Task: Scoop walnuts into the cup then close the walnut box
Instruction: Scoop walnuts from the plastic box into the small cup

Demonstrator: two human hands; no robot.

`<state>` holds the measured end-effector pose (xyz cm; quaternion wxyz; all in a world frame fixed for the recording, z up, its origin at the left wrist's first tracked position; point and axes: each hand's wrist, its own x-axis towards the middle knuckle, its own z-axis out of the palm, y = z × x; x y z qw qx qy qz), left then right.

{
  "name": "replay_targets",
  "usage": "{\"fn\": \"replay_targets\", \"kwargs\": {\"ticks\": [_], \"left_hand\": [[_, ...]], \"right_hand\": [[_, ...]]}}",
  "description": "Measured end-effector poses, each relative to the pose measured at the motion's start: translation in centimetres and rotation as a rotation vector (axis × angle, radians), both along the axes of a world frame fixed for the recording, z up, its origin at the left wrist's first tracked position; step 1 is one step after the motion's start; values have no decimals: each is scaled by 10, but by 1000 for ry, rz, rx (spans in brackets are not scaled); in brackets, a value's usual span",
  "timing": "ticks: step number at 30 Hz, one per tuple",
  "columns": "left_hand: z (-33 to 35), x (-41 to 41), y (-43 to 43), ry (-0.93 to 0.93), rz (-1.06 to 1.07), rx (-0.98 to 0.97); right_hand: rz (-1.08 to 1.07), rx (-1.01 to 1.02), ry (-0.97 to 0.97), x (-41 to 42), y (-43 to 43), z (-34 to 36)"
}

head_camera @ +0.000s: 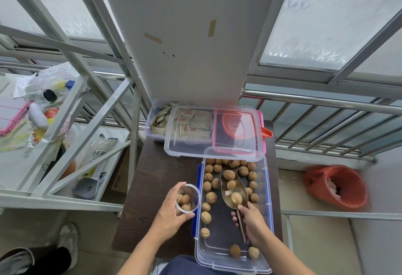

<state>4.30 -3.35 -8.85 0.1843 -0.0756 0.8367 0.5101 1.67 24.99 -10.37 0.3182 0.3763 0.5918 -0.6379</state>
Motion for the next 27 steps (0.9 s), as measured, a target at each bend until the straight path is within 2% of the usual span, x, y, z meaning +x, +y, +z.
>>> {"fn": "replay_targets", "kwargs": {"ticks": [9,14,18,22,24,27], "left_hand": [[-7,4,2,25,56,25],[-7,5,3,26,98,65],[-8,8,3,13,108,119],[-8,11,4,43,125,118],[-7,12,4,43,122,111],[-8,14,4,44,120,105]], "right_hand": [[314,161,151,18,18,78],[609,245,299,7,7,107],[913,451,440,0,-15,124],[1127,731,535,-4,-35,134],[1200,824,564,-6,-39,139],[1208,857,612,-5,-37,148]]}}
